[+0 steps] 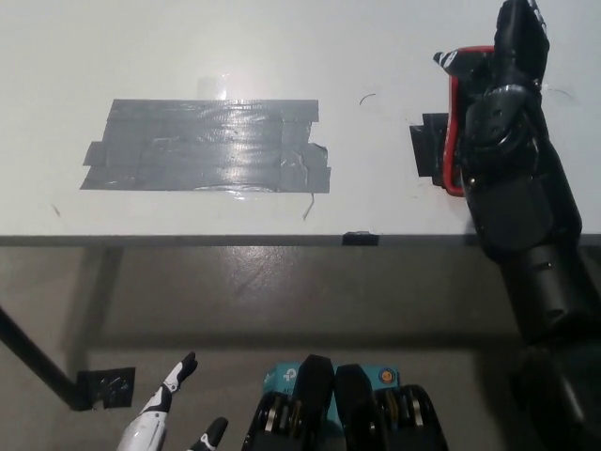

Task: The robot first picks the multimeter with right hand and then unfolds the black stand on the back of it using left hand

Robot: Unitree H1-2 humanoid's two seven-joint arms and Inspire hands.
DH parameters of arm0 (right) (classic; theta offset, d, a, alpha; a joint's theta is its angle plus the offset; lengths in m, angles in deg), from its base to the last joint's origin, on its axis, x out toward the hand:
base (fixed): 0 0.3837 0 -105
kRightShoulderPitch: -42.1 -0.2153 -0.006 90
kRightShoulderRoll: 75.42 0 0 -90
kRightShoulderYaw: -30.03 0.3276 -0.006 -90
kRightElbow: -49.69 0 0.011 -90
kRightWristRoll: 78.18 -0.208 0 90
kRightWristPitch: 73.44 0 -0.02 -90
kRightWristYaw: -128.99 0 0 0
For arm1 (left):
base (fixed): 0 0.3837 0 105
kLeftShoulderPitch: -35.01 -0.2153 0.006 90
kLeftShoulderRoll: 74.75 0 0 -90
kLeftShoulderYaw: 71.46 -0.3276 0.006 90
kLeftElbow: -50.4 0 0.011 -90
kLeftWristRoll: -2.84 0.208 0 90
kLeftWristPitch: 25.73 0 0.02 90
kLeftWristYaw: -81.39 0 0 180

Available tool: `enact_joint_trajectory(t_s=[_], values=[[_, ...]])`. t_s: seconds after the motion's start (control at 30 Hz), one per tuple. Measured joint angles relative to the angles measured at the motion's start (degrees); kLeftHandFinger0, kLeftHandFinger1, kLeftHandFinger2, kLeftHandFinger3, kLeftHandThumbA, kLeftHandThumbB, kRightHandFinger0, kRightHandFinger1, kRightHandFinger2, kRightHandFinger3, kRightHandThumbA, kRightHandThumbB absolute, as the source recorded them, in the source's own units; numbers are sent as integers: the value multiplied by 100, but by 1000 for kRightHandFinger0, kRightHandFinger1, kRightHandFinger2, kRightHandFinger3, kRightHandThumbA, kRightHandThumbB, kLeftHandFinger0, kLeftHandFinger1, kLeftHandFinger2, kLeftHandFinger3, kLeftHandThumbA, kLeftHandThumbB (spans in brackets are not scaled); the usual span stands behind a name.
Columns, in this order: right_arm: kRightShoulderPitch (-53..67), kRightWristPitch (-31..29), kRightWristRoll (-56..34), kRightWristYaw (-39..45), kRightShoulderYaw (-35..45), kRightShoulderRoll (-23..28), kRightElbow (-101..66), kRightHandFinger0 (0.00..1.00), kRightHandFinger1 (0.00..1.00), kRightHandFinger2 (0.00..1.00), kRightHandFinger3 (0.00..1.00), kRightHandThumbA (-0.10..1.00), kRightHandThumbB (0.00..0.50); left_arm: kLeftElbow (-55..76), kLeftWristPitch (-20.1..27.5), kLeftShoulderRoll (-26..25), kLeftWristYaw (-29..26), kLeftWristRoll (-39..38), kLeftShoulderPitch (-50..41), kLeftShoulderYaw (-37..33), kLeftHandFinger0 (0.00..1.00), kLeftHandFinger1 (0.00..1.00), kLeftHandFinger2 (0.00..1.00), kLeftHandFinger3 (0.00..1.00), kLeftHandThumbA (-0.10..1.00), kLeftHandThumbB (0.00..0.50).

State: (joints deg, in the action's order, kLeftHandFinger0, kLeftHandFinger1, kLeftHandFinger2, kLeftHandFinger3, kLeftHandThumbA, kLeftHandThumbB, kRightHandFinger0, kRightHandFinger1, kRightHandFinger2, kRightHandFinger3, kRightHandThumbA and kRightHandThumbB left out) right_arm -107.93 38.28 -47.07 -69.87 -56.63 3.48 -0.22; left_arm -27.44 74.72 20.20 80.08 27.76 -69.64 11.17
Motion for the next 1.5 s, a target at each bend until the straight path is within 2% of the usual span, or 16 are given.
enact_joint_trajectory(t_s=[0.1,0.33,0.37,0.57,0.8,0.93,1.0,1.37,1.4,1.5], values=[[-46,42,-92,-1,4,0,9,1000,1000,1000,1000,1000,427,0,0,0,-1,101,4,-4,1000,1000,1000,1000,841,41],[-78,145,-160,-108,-51,55,314,1000,1000,1000,1000,1000,431,-1,1,0,0,246,8,-17,1000,1000,1000,1000,823,41],[-79,158,-163,-121,-61,65,333,1000,1000,1000,1000,1000,420,-1,1,0,0,257,9,-17,1000,1000,1000,1000,826,45],[-221,171,-191,-343,-73,121,737,1000,1000,1000,1000,1000,436,-20,-1,1,1,269,56,-15,1000,1000,1000,1000,829,41],[-283,157,-306,-603,-126,114,1109,1000,1000,1000,1000,1000,422,-24,1,-1,-1,385,85,-23,1000,1000,1000,1000,808,40],[-283,153,-318,-752,-214,94,1209,1000,1000,1000,1000,1000,425,-24,12,-15,-5,529,90,-53,1000,1000,1000,1000,809,42],[-283,152,-325,-797,-234,91,1216,1000,1000,1000,1000,1000,447,-24,18,-20,-6,568,94,-59,1000,1000,1000,1000,790,37],[-312,64,-534,-1008,-280,19,1646,1000,1000,1000,1000,1000,458,-59,73,-83,-11,774,220,-72,1000,1000,1000,1000,795,50],[-326,46,-556,-1015,-280,19,1662,1000,1000,1000,1000,1000,425,-59,79,-84,-12,784,242,-72,1000,1000,1000,1000,781,42],[-376,-1,-593,-1048,-280,19,1714,1000,1000,1000,1000,1000,425,-59,105,-90,-11,797,272,-72,1000,1000,1000,1000,777,46]])
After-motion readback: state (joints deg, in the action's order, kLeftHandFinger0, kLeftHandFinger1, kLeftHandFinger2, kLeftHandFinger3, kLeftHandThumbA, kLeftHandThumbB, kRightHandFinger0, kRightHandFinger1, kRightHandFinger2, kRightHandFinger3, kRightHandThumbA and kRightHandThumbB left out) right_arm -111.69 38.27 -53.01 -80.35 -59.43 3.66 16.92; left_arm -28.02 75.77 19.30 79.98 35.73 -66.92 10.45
